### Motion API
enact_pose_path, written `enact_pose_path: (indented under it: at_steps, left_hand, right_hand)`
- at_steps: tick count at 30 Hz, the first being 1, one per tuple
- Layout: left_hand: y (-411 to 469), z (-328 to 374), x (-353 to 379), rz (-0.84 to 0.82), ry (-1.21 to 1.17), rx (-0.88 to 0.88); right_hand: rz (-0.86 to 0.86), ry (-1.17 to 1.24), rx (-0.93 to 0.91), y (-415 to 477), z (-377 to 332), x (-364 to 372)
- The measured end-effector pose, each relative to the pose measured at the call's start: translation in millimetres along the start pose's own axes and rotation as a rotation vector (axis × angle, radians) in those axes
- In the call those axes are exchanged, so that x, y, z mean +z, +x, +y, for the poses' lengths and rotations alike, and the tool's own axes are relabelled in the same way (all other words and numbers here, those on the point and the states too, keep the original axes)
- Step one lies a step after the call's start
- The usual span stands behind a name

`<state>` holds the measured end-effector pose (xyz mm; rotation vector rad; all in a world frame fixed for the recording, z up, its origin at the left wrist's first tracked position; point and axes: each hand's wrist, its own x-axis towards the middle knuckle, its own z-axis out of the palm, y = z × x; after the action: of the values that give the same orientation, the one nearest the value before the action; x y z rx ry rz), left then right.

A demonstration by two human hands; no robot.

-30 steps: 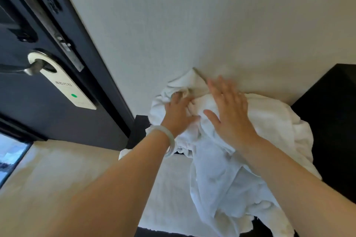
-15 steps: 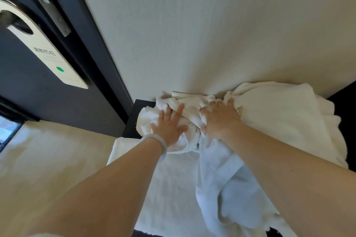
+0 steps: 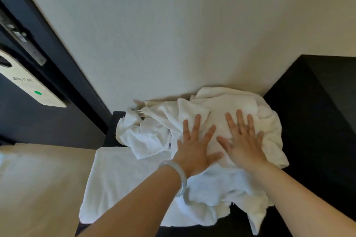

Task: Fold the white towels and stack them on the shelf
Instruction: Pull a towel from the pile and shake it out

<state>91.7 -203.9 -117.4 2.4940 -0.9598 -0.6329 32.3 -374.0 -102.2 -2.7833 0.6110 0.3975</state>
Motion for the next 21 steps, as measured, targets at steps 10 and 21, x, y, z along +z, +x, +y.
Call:
enact_pose_path:
  at_steps: [10,21]
  left_hand:
    - [-62.9,15.3,-13.2,-0.113,0.004,-0.184]
    - [-73.3,28.8,-51.8,0.176,-0.252,-0.348]
  right_hand:
    - [-0.043,0.447,0.286,-53.9,29.3,-12.4]
    - [0.234,0.884,0.181,-69.9,18.7,-101.4]
